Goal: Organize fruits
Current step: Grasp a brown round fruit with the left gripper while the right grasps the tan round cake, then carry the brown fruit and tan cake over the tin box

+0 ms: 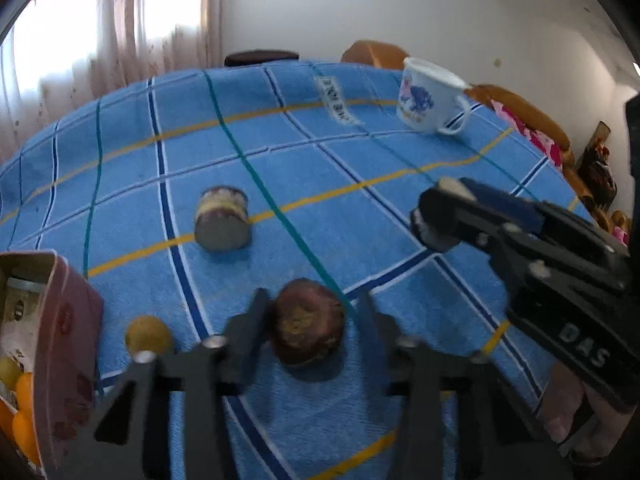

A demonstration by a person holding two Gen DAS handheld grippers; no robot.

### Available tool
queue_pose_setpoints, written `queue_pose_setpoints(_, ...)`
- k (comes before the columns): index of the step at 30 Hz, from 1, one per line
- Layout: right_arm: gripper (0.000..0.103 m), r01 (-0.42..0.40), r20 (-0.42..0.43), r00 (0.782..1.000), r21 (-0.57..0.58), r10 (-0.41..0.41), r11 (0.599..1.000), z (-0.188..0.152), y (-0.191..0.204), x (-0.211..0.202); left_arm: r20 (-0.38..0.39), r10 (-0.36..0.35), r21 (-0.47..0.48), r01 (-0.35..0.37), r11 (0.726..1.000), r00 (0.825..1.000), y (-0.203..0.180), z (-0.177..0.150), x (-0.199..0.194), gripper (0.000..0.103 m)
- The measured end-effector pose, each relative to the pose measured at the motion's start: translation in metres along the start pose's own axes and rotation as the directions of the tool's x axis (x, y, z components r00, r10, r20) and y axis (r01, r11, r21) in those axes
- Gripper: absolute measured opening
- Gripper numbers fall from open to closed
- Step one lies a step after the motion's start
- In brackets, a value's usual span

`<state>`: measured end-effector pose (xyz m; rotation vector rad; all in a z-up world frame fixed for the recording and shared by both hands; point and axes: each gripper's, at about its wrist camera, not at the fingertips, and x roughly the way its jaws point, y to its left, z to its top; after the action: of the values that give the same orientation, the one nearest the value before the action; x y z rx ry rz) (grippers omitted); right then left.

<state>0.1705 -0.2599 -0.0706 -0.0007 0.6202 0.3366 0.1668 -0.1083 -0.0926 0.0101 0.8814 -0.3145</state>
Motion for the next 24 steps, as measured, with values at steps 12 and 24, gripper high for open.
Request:
queue_pose_setpoints(12,0.036,-0.033,0.074,0.997,-0.002,0.033,0.999,-0.002,0.000,-0.014,0.179,0.015,0.007,-0.017,1.000,0.984,0.000,-0.005,-0.037,0.038)
queue_pose_setpoints(24,0.036,-0.063,0.168,0.983,-0.047,0.071,0.997,-0.004,0.006,-0.033,0.343,0.040,-0.028,-0.033,0.999,0.938,0.008,-0.012,-0.065,0.038)
